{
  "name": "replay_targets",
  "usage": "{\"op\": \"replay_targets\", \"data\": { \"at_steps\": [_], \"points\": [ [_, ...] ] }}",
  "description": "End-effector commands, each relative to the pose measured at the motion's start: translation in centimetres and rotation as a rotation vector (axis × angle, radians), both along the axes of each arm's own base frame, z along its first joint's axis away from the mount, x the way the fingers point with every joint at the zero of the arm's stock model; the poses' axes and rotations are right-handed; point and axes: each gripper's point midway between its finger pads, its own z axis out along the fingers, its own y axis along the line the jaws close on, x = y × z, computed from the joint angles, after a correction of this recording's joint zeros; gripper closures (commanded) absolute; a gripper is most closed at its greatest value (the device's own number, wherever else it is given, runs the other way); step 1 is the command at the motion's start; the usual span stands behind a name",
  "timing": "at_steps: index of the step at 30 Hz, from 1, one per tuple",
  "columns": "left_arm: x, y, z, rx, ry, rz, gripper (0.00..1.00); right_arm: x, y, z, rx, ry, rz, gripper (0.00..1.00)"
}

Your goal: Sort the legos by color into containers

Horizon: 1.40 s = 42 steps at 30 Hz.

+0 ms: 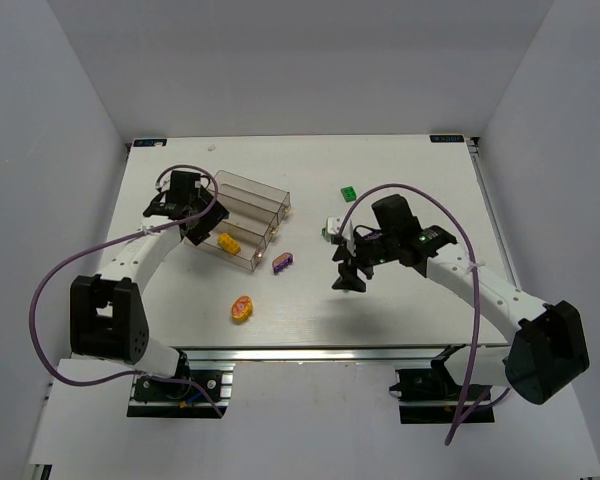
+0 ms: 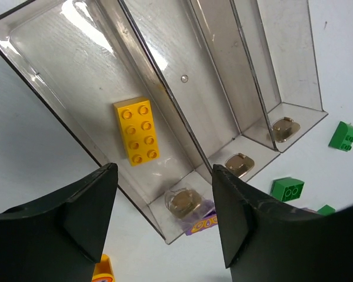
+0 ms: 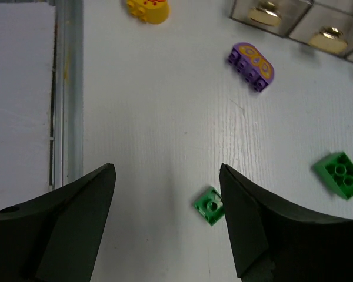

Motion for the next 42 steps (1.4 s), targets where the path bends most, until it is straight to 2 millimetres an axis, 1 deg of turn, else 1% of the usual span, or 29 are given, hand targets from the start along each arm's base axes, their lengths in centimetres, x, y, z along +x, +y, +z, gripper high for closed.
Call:
{"op": "replay_targets", "data": {
  "at_steps": [1, 2, 3, 4, 5, 6, 7, 8, 9, 10, 11, 12, 13, 15, 16, 17, 19, 20, 21, 22, 24, 25, 27, 28, 31, 34, 38, 41, 42],
  "points": [
    [0.5, 0.1, 4.9, 0.003, -0.121, -0.022, 0.25, -1.8, 2.0, 2.3, 0.092, -0.122, 0.228, 0.23],
    [0.2, 0.2, 5.5, 0.012, -0.132, -0.029, 0.36, -2.2, 2.5, 2.7, 0.122, -0.188, 0.307, 0.19],
    [-0.5, 0.4, 7.3, 0.016, -0.176, -0.038, 0.44, -2.4, 2.9, 2.6, 0.138, -0.22, 0.351, 0.17],
    [-1.6, 0.7, 7.3, 0.039, -0.167, -0.055, 0.64, -3.2, 3.9, 2.8, 0.171, -0.25, 0.419, 0.14],
    [-2.5, 1.0, 7.6, 0.049, -0.17, -0.057, 0.64, -3.2, 4.4, 2.8, 0.185, -0.284, 0.454, 0.13],
    [-4.2, 1.3, 8.8, 0.053, -0.197, -0.061, 0.74, -3.0, 4.9, 2.6, 0.196, -0.335, 0.493, 0.13],
    [-5.4, 1.5, 8.8, 0.06, -0.195, -0.072, 0.76, -3.9, 6.1, 2.6, 0.212, -0.359, 0.549, 0.12],
    [-7.0, 1.9, 7.7, 0.071, -0.166, -0.068, 0.76, -3.2, 7.1, 3.2, 0.219, -0.399, 0.56, 0.11],
    [-9.0, 2.2, 8.4, 0.069, -0.178, -0.066, 0.69, -3.6, 8.3, 2.0, 0.206, -0.392, 0.605, 0.11],
    [-10.2, 2.4, 8.2, 0.067, -0.174, -0.062, 0.61, -3.9, 9.3, 1.7, 0.199, -0.397, 0.632, 0.11],
    [-11.4, 2.8, 7.6, 0.072, -0.159, -0.051, 0.52, -3.0, 10.6, 1.2, 0.182, -0.406, 0.637, 0.11],
    [-12.7, 3.0, 7.4, 0.071, -0.147, -0.042, 0.37, -3.4, 11.7, 0.9, 0.175, -0.41, 0.66, 0.11],
    [-13.8, 3.2, 8.5, 0.057, -0.196, -0.026, 0.33, -3.1, 12.4, 0.7, 0.169, -0.419, 0.66, 0.11],
    [-15.5, 3.9, 8.7, 0.062, -0.196, 0.009, 0.26, -3.2, 15.0, 0.1, 0.157, -0.442, 0.682, 0.11],
    [-16.4, 4.2, 9.5, 0.049, -0.228, 0.033, 0.25, -3.1, 15.7, -0.1, 0.148, -0.434, 0.671, 0.12],
    [-16.9, 4.5, 10.0, 0.049, -0.244, 0.053, 0.24, -3.3, 17.5, -0.6, 0.135, -0.444, 0.676, 0.12],
    [-18.2, 4.8, 10.4, 0.027, -0.266, 0.082, 0.22, -3.0, 18.9, -1.3, 0.107, -0.405, 0.646, 0.14],
    [-18.5, 4.8, 10.6, 0.021, -0.279, 0.088, 0.21, -3.2, 19.9, -3.1, 0.068, -0.377, 0.646, 0.14],
    [-19.0, 5.0, 10.4, 0.023, -0.275, 0.093, 0.21, -2.8, 21.0, -2.7, 0.068, -0.381, 0.637, 0.15],
    [-19.4, 5.1, 10.6, 0.022, -0.287, 0.098, 0.19, -2.8, 21.5, -4.4, 0.03, -0.358, 0.639, 0.15],
    [-20.0, 5.5, 10.6, 0.04, -0.277, 0.109, 0.18, -3.0, 22.6, -4.9, 0.007, -0.364, 0.648, 0.15],
    [-20.2, 5.6, 10.6, 0.043, -0.274, 0.113, 0.17, -3.0, 22.7, -6.5, -0.025, -0.355, 0.659, 0.15],
    [-20.6, 5.5, 10.4, 0.042, -0.264, 0.099, 0.17, -3.3, 23.1, -7.3, -0.052, -0.353, 0.672, 0.16],
    [-20.7, 5.5, 10.3, 0.04, -0.263, 0.098, 0.17, -3.4, 23.1, -8.6, -0.078, -0.339, 0.678, 0.16],
    [-21.0, 5.5, 10.2, 0.041, -0.26, 0.098, 0.17, -3.8, 22.7, -10.6, -0.133, -0.318, 0.703, 0.16],
    [-21.3, 5.6, 10.3, 0.047, -0.258, 0.097, 0.17, -3.9, 22.3, -12.3, -0.179, -0.311, 0.702, 0.16],
    [-21.5, 5.6, 10.4, 0.048, -0.257, 0.094, 0.17, -3.6, 22.3, -13.5, -0.208, -0.317, 0.691, 0.2],
    [-21.5, 5.5, 10.5, 0.045, -0.262, 0.088, 0.17, -3.7, 22.4, -13.7, -0.21, -0.305, 0.695, 0.32],
    [-21.6, 5.5, 10.4, 0.042, -0.259, 0.086, 0.17, -3.8, 22.3, -13.5, -0.205, -0.301, 0.699, 0.41]
  ]
}}
